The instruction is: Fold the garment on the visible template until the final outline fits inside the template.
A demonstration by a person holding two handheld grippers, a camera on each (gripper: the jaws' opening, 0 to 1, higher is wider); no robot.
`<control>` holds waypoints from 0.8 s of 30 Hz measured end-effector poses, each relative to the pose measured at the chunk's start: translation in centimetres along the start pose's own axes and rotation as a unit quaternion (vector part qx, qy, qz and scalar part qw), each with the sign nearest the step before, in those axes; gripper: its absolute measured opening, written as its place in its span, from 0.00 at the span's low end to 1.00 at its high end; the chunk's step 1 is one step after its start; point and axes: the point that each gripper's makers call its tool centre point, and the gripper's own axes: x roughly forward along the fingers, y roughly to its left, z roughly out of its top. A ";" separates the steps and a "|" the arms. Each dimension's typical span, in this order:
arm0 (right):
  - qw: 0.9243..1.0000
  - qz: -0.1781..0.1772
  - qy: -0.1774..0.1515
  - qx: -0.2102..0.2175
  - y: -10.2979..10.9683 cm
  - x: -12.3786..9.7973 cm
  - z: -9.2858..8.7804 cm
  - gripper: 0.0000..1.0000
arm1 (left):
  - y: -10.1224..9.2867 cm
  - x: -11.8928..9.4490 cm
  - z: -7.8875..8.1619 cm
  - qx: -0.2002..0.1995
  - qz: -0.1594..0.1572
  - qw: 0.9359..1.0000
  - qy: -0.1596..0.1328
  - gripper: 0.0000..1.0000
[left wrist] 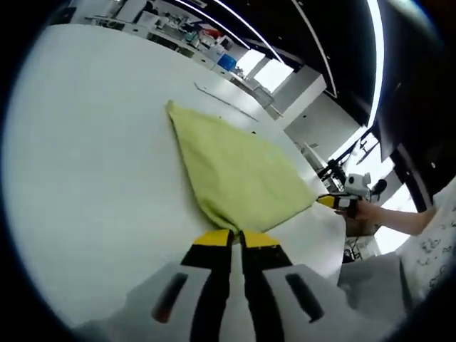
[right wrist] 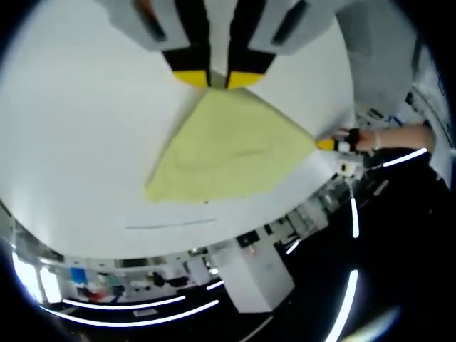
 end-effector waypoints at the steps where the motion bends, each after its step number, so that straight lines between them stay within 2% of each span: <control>1: 1.000 -0.001 0.002 -0.001 0.0 0.0 -0.1 0.03 | 0.0 0.0 0.0 -0.001 0.000 1.000 0.000 0.02; 18: 1.000 -0.003 0.004 -0.001 -0.1 0.0 -0.2 0.00 | 0.4 -0.4 0.4 -0.007 -0.006 1.000 -0.004 0.00; 24: 1.000 -0.005 0.003 0.000 -0.3 -0.2 -0.1 0.00 | 0.5 -0.5 0.4 -0.008 -0.006 1.000 0.003 0.00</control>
